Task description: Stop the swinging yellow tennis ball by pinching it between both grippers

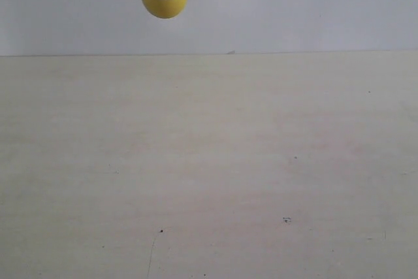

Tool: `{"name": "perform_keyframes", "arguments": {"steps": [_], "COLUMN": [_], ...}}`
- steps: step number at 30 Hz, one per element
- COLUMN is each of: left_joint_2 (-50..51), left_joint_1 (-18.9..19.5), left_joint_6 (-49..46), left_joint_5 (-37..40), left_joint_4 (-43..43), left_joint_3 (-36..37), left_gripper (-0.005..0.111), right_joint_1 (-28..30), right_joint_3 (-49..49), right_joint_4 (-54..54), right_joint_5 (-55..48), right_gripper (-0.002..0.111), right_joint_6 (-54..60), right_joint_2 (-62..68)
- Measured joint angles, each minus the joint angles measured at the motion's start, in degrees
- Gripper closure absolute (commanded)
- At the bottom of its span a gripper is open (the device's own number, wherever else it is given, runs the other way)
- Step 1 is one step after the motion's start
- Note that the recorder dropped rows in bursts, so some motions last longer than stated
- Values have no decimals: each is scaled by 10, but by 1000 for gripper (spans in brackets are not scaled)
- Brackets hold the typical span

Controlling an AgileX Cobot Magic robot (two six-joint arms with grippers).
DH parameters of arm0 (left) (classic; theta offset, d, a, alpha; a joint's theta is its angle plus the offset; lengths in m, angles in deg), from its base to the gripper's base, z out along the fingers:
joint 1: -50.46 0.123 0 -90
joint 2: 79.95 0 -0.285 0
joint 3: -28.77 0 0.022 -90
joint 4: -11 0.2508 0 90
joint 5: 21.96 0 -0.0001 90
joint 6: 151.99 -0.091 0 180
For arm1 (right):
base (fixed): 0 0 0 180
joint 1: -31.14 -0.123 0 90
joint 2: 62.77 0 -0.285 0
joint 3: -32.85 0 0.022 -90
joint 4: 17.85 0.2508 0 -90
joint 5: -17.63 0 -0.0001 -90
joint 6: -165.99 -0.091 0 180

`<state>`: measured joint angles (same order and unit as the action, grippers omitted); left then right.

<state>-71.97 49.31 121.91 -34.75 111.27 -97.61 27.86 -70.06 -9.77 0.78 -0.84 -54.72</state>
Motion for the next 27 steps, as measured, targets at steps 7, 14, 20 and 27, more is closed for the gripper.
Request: {"name": "perform_keyframes", "arguments": {"steps": [7,14,20,27], "left_joint_2": [0,0,0,0], "left_joint_1": [0,0,0,0], "left_joint_6": [0,0,0,0], "left_joint_5": [0,0,0,0], "left_joint_4": [0,0,0,0], "left_joint_3": [0,0,0,0], "left_gripper": [102,102,102,102], "right_joint_1": [3,3,3,3], "right_joint_3": [2,2,2,2], "right_joint_4": [-5,-10,-11,-11], "right_joint_5": [-38,-44,-46,-46], "right_gripper": [108,108,108,108], "right_joint_6": [2,3,3,3], "right_joint_2": [0,0,0,0]}}
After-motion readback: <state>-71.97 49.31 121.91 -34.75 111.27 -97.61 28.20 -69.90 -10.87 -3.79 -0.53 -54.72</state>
